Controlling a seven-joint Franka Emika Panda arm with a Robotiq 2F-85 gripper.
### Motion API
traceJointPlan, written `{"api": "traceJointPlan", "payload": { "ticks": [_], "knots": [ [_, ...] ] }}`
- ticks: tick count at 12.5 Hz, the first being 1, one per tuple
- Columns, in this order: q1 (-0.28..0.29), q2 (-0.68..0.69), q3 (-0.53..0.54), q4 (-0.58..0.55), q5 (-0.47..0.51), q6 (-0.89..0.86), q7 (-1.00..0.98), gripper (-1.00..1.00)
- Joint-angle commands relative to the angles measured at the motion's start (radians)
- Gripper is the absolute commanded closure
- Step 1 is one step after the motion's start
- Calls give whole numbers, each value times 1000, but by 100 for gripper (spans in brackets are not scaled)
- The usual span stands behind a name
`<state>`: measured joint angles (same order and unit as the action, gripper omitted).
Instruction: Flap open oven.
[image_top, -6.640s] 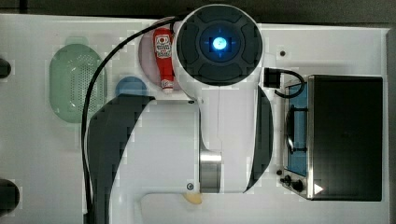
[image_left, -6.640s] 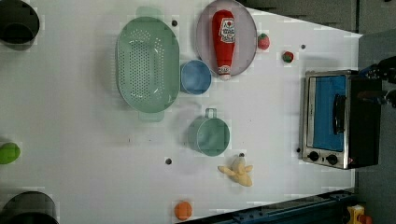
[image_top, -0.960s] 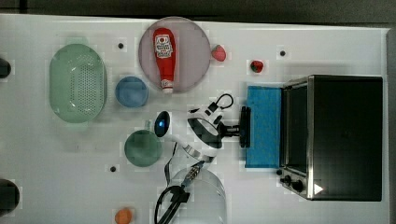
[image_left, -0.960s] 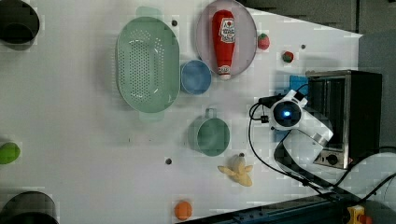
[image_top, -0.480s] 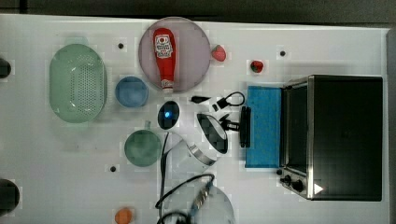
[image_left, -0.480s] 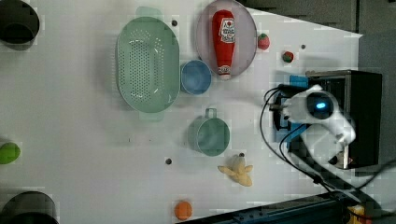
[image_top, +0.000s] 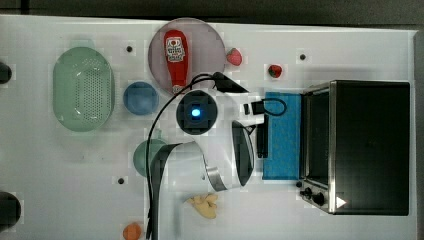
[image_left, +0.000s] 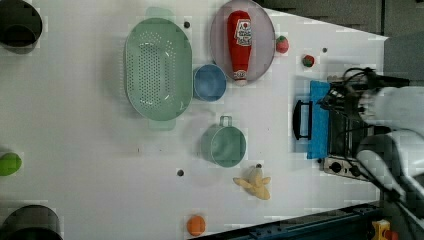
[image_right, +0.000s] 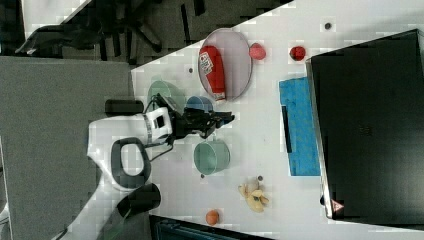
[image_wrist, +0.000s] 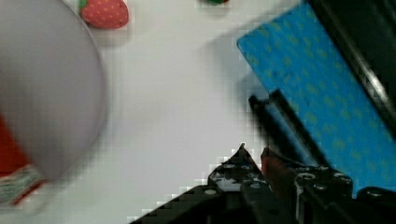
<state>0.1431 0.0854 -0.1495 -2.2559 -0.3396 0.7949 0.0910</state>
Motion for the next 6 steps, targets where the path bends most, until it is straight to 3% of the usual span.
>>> {"api": "traceJointPlan", "payload": {
  "ticks": [1,3,6],
  "knots": [
    [-9,-107,-4,6,140,-108,50,65],
    [-9,-204,-7,29,258,-230,49,65],
    [-9,-315,-7,122,267,-397,50,65]
  ]
}}
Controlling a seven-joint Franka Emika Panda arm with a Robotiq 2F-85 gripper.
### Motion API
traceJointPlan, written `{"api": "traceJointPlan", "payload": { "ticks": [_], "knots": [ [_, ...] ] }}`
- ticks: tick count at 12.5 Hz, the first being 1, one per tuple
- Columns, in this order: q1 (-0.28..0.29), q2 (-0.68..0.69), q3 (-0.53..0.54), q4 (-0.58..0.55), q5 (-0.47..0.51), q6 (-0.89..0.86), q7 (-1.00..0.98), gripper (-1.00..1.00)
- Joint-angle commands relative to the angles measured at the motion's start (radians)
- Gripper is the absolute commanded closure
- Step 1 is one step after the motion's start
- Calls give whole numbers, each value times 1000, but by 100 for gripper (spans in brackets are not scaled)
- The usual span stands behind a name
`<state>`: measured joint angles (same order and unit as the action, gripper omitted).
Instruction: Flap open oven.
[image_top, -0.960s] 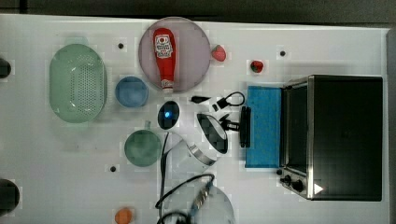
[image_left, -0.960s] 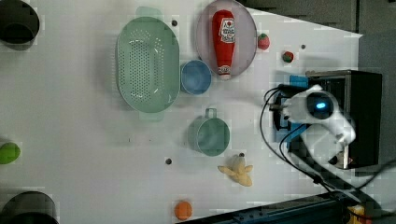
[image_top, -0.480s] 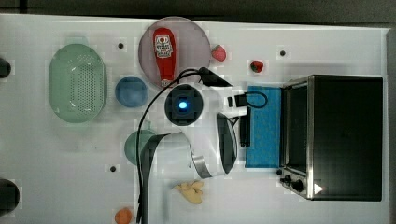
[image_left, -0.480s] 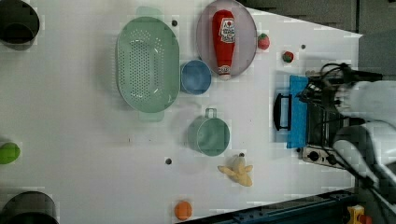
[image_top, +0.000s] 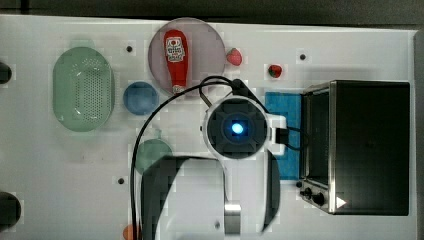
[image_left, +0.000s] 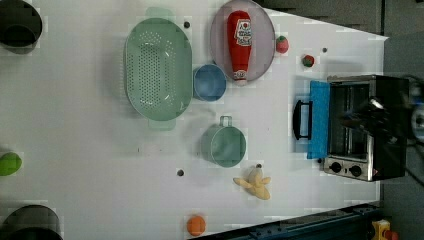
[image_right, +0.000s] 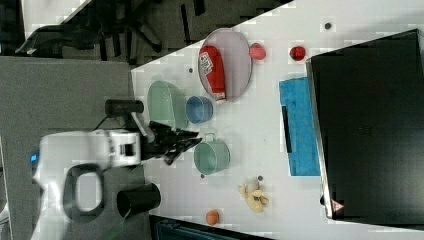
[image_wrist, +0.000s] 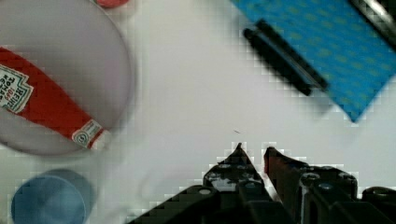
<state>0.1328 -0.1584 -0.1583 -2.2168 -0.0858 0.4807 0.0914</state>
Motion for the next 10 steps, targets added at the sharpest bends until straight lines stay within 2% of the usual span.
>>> {"api": "traceJointPlan", "payload": {
  "ticks": [1,5,10],
  "knots": [
    [1,-87,1,122,13,-163,49,65],
    [0,-78,-14,276,16,-406,50,65],
    [2,-78,-9,295,21,-413,46,65]
  ]
}}
